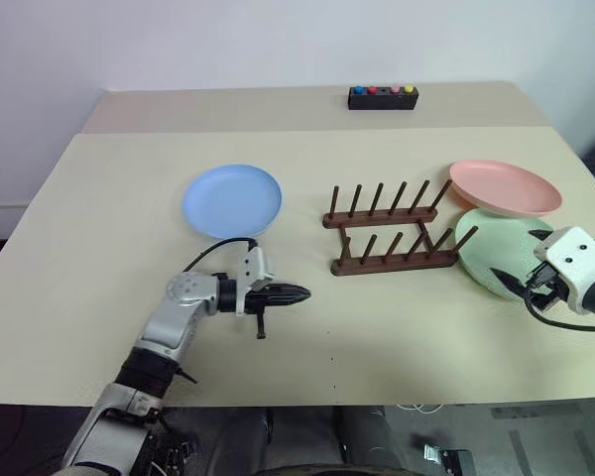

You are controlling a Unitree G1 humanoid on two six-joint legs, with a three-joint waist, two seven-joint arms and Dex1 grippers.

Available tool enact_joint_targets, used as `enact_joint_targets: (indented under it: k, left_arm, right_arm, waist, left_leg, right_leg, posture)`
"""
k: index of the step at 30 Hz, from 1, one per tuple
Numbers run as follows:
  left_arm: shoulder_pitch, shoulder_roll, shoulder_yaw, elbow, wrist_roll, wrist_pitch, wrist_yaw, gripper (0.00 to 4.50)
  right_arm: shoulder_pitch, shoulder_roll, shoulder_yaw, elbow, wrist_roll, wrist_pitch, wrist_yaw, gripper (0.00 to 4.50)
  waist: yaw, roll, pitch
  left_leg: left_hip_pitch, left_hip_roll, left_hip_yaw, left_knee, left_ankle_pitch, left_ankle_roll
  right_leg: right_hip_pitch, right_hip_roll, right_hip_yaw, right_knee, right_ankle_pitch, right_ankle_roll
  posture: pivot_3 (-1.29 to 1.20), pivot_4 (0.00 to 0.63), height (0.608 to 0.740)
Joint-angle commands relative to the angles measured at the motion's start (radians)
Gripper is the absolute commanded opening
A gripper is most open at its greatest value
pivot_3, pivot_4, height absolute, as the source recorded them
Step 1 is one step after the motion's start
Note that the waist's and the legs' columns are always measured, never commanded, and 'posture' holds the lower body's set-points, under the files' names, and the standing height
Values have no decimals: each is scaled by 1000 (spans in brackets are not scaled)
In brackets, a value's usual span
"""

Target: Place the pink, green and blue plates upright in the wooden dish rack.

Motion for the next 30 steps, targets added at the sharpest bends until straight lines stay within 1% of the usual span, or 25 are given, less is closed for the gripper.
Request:
enact_joint_targets:
  k: [1, 7, 12, 16, 17, 18, 19, 24, 26, 27, 30]
  left_arm:
    - [-23, -27, -15, 16, 14, -30, 10, 0]
    - [-12, -21, 4, 5, -2, -33, -2, 0]
    - [-3, -2, 33, -19, -17, -32, 7, 0]
    - [15, 10, 46, -43, -18, -29, 18, 0]
    - [23, 14, 48, -53, -19, -27, 22, 0]
    - [33, 17, 52, -62, -20, -25, 26, 0]
    - [41, 20, 54, -69, -21, -23, 31, 0]
    - [61, 30, 57, -87, -25, -18, 45, 0]
    - [61, 32, 55, -86, -25, -19, 47, 0]
    - [59, 31, 54, -84, -24, -20, 47, 0]
    - [52, 28, 51, -79, -24, -21, 49, 0]
  right_arm:
    - [-112, -59, 54, 129, -113, -97, -65, 4439]
    - [-355, -73, 234, 438, -276, -305, -144, 4439]
    - [-542, -45, 343, 683, -342, -439, -179, 4439]
    - [-639, -36, 399, 833, -380, -514, -205, 4439]
    - [-653, -35, 408, 858, -380, -530, -198, 4213]
    - [-663, -33, 415, 875, -377, -543, -186, 3846]
    - [-670, -33, 421, 886, -372, -555, -174, 3582]
    - [-667, -34, 428, 906, -344, -595, -114, 1013]
    - [-654, -39, 422, 902, -338, -603, -106, 97]
    - [-649, -41, 419, 898, -336, -605, -107, 35]
    - [-634, -48, 406, 883, -339, -613, -138, 35]
  waist:
    - [-6, 0, 0]
    - [-13, 1, 0]
    - [-22, 2, 1]
    - [-28, 2, 1]
    - [-27, 2, 1]
    - [-27, 3, 1]
    - [-28, 3, 1]
    - [-29, 3, 1]
    - [-29, 3, 1]
    - [-29, 3, 1]
    - [-29, 3, 1]
  left_leg:
    - [0, 0, 1, 0, 0, 0]
    - [0, 1, 1, -3, 0, 0]
    - [0, 0, 1, -5, 0, 0]
    - [0, 0, 1, -6, 0, -1]
    - [0, 0, 1, -6, 0, -1]
    - [0, 0, 1, -6, 0, -1]
    - [0, 0, 1, -6, 1, -1]
    - [0, 0, 1, -5, 1, -1]
    - [0, 0, 1, -5, 1, -1]
    - [0, 0, 1, -5, 1, -1]
    - [0, 0, 1, -5, 1, -1]
  right_leg:
    - [0, 0, 0, 0, 0, 0]
    - [-3, 1, 1, 1, 0, 0]
    - [-4, -1, 1, 1, 0, 0]
    - [-4, -1, 1, 1, 0, 0]
    - [-4, -1, 1, 1, 0, 0]
    - [-4, -1, 1, 1, 0, 0]
    - [-4, -1, 1, 1, 0, 0]
    - [-4, 0, 2, 1, 0, 0]
    - [-4, 0, 2, 2, 0, 0]
    - [-4, 0, 2, 2, 0, 0]
    - [-4, 0, 2, 2, 0, 0]
  posture:
    - [0, 150, 740]
    - [0, 150, 740]
    - [0, 150, 740]
    - [0, 150, 740]
    - [0, 150, 740]
    - [0, 150, 740]
    - [0, 150, 740]
    - [0, 150, 740]
    - [0, 150, 740]
    - [0, 150, 740]
    - [0, 150, 740]
